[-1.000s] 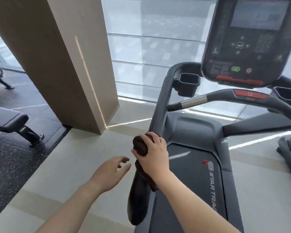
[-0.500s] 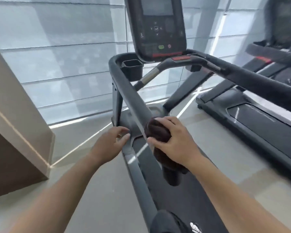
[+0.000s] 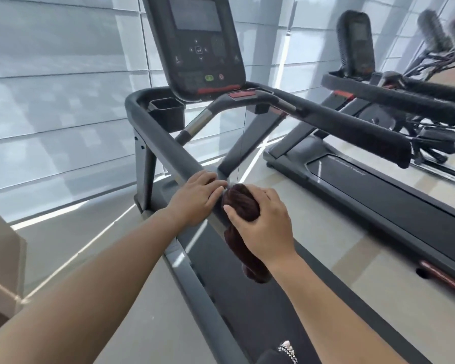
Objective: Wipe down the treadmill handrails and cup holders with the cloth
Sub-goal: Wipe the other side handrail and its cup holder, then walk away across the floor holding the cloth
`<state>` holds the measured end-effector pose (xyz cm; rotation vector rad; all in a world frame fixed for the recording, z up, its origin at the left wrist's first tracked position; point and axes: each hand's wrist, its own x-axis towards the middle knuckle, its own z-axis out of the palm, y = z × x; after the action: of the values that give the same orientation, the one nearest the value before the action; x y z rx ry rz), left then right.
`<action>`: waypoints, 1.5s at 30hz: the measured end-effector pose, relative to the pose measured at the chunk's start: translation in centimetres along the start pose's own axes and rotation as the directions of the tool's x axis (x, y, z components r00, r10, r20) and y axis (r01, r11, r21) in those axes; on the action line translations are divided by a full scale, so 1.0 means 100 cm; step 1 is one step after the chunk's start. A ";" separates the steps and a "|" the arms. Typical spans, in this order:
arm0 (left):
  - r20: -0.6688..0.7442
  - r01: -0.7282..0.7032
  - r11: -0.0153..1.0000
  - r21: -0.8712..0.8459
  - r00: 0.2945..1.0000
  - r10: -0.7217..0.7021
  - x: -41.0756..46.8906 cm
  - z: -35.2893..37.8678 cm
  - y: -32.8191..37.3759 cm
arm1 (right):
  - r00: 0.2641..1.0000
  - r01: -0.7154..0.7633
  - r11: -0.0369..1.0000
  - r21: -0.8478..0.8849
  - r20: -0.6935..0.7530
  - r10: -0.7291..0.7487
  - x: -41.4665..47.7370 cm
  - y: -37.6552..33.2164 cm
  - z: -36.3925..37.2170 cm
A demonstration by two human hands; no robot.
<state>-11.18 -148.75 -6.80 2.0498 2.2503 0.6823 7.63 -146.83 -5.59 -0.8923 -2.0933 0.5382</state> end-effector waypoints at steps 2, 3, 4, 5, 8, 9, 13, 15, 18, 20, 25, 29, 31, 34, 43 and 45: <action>0.041 -0.001 1.000 0.020 0.999 0.000 0.002 0.001 -0.003 | 0.998 0.040 0.999 -0.034 -0.043 -0.041 -0.011 0.003 0.001; 0.061 0.000 0.999 0.032 0.998 -0.002 0.003 0.001 -0.005 | 0.995 0.061 0.997 -0.037 -0.071 -0.063 -0.020 0.007 0.001; 0.079 0.004 0.999 0.037 0.997 -0.007 0.004 0.000 -0.006 | 0.992 0.079 0.996 -0.035 -0.100 -0.082 -0.030 0.011 0.001; 0.092 0.011 0.999 0.036 0.996 -0.014 0.003 -0.001 -0.008 | 0.987 0.089 0.996 -0.027 -0.129 -0.092 -0.041 0.016 0.002; 0.089 0.014 0.999 0.044 0.996 -0.018 0.002 -0.001 -0.012 | 0.976 0.096 0.995 0.028 -0.200 -0.089 -0.063 0.025 0.006; 0.075 0.005 0.999 0.053 0.997 -0.009 0.001 0.000 -0.013 | 0.973 0.091 0.995 0.040 -0.218 -0.080 -0.065 0.025 0.008; -0.019 -0.116 0.986 0.117 0.993 0.119 0.004 -0.001 -0.022 | 0.960 0.049 0.999 0.023 -0.277 -0.040 -0.048 0.019 0.011; -0.032 -0.241 0.958 0.156 0.968 0.249 0.011 -0.003 -0.030 | 0.963 0.038 0.999 -0.038 -0.265 -0.046 -0.032 0.013 0.013; -0.006 -0.354 0.929 0.109 0.934 0.357 0.031 -0.011 -0.040 | 0.982 0.032 0.983 -0.179 -0.178 -0.064 -0.005 -0.003 0.021; 0.042 -0.377 0.923 0.082 0.926 0.375 0.045 -0.016 -0.045 | 0.990 0.036 0.962 -0.271 -0.123 -0.072 0.007 -0.015 0.028; 0.007 -0.352 0.932 0.084 0.936 0.353 0.052 -0.009 -0.052 | 0.993 0.028 0.930 -0.367 -0.098 -0.068 0.003 -0.021 0.032; -0.046 -0.332 0.938 0.102 0.940 0.338 0.049 -0.003 -0.052 | 0.972 -0.048 0.936 -0.349 -0.232 -0.037 -0.031 -0.015 0.026; -0.043 -0.316 0.941 0.122 0.945 0.324 0.049 -0.005 -0.051 | 0.942 -0.101 0.949 -0.298 -0.335 -0.005 -0.055 -0.013 0.026; 0.001 -0.308 0.938 0.159 0.950 0.312 0.048 -0.007 -0.050 | 0.900 -0.155 0.924 -0.348 -0.435 -0.013 -0.068 -0.021 0.040; 0.094 -0.347 0.934 0.085 0.936 0.339 0.053 -0.013 -0.059 | 0.943 -0.100 0.648 -0.755 -0.279 -0.180 -0.029 -0.041 0.094; 0.110 -0.349 0.937 0.010 0.932 0.346 0.051 -0.014 -0.056 | 0.941 -0.113 0.663 -0.740 -0.295 -0.168 -0.040 -0.035 0.087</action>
<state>-17.59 -144.55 -6.04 2.4652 1.8687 0.5376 1.04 -152.83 -10.67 -1.2910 -1.9763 -0.5556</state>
